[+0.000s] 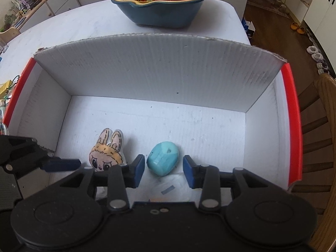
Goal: Organize objects
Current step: 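Carry both items into the red box and open both tools to release, then withdraw both tools from the box toward the remaining items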
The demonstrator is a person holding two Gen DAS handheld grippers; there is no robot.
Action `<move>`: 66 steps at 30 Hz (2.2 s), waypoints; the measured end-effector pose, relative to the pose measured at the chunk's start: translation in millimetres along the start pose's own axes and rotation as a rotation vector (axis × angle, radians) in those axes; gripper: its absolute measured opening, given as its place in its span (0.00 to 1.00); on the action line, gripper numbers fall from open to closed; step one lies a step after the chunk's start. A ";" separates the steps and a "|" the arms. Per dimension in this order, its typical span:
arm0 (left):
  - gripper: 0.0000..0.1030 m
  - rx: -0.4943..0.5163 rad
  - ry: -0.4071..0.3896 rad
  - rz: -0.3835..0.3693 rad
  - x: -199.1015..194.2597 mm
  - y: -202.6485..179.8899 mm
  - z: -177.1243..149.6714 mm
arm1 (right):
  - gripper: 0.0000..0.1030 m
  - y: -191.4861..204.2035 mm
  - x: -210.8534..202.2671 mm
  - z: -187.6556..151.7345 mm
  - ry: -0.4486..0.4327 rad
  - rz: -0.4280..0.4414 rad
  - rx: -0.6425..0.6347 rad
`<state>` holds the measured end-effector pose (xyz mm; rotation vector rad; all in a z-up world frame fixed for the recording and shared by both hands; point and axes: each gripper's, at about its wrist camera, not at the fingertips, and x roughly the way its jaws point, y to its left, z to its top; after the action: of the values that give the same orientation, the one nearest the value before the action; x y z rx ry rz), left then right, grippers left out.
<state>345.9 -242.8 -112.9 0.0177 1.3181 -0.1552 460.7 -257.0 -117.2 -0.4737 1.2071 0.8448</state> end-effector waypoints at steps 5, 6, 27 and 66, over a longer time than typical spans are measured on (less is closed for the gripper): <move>0.57 -0.011 -0.040 -0.014 -8.5 1.6 -2.8 | 0.47 -1.4 -12.9 -4.0 -0.016 0.016 -0.014; 0.57 -0.014 -0.050 -0.015 -11.0 2.0 -4.2 | 0.49 -0.2 -14.5 -5.1 -0.019 0.020 -0.021; 0.61 -0.072 -0.307 -0.046 -111.9 20.1 -49.1 | 0.68 21.6 -88.6 -29.6 -0.142 0.098 -0.064; 0.82 -0.190 -0.430 0.029 -179.4 224.3 -189.2 | 0.91 241.6 -103.8 -33.1 -0.241 0.125 -0.078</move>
<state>148.2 16.8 -4.3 -0.1505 0.8983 -0.0058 240.3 -164.1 -3.2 -0.3505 0.9920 1.0279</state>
